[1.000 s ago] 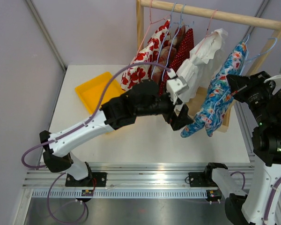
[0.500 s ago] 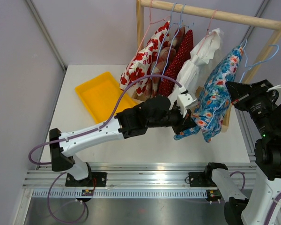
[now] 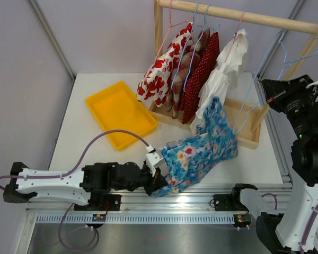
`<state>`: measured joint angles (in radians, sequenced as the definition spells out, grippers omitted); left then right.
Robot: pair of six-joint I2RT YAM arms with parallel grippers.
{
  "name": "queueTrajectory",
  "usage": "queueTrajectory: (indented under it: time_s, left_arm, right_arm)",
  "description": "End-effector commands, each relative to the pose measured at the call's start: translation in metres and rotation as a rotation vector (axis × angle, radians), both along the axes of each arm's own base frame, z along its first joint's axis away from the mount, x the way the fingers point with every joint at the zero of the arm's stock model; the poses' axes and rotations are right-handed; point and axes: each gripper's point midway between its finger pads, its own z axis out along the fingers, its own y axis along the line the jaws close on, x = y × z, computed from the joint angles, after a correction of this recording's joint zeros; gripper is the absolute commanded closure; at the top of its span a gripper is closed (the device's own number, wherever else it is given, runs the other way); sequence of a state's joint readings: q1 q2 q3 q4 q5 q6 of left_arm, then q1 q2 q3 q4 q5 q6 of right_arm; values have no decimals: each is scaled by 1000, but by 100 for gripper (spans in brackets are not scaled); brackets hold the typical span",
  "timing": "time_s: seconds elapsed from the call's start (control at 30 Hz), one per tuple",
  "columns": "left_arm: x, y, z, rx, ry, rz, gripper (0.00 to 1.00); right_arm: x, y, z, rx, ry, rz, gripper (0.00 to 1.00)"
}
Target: Remove the skirt from the hanger
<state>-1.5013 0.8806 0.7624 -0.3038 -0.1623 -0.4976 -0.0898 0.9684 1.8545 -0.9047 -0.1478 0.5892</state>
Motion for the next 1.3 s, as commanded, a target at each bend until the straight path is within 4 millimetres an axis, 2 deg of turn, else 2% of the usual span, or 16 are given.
queueTrajectory:
  time_s: [0.0,0.07,0.1,0.17,0.4,0.6,0.63,0.77,0.8,0.9,1.0,1.03,1.13,1.17,1.2,1.27]
  left_arm:
    - [37,42,3,-9,20,301,100]
    - [50,64,0,62,-17,385,100]
    - [64,73,18,51,-65,463,100]
    - [81,88,21,147,-152,527,100]
    - [170,115,88,260,-321,715,100]
    - [265,183,171,221,-407,1032,100]
    - [283,207,181,220,-403,1116,100]
    - [326,224,245,58,-440,1158,100]
    - [329,224,273,5,-474,1158,100]
    - [362,226,278,20,-462,1160,100]
    - [391,222,241,72,-392,1151,100]
    - [396,222,206,124,-338,1146,100]
    - [401,223,152,172,-260,1169,100]
    - [396,225,112,218,-178,1183,93]
    - [392,227,95,239,-136,1195,75]
    - [377,229,47,301,-14,1203,18]
  right_arm:
    - [11,-5,21,-19,-77,-21,100]
    - [20,-4,11,-11,-51,-15,100]
    - [23,-4,11,-7,-55,-14,100]
    - [29,-3,2,0,-35,-3,100]
    - [41,-3,-16,-17,25,9,100]
    - [43,-7,-22,-42,42,-6,100]
    - [44,-6,-25,-42,46,-2,100]
    - [48,-7,-32,-43,63,0,100]
    - [49,-7,-32,-46,64,-2,100]
    - [50,-9,-37,-55,72,-12,100]
    - [52,-11,-43,-60,81,-20,100]
    - [52,-12,-46,-60,86,-23,100]
    - [54,-13,-50,-63,93,-30,100]
    - [55,-14,-52,-65,96,-32,100]
    - [56,-15,-53,-70,100,-36,100]
    - [60,-17,-54,-81,103,-44,100]
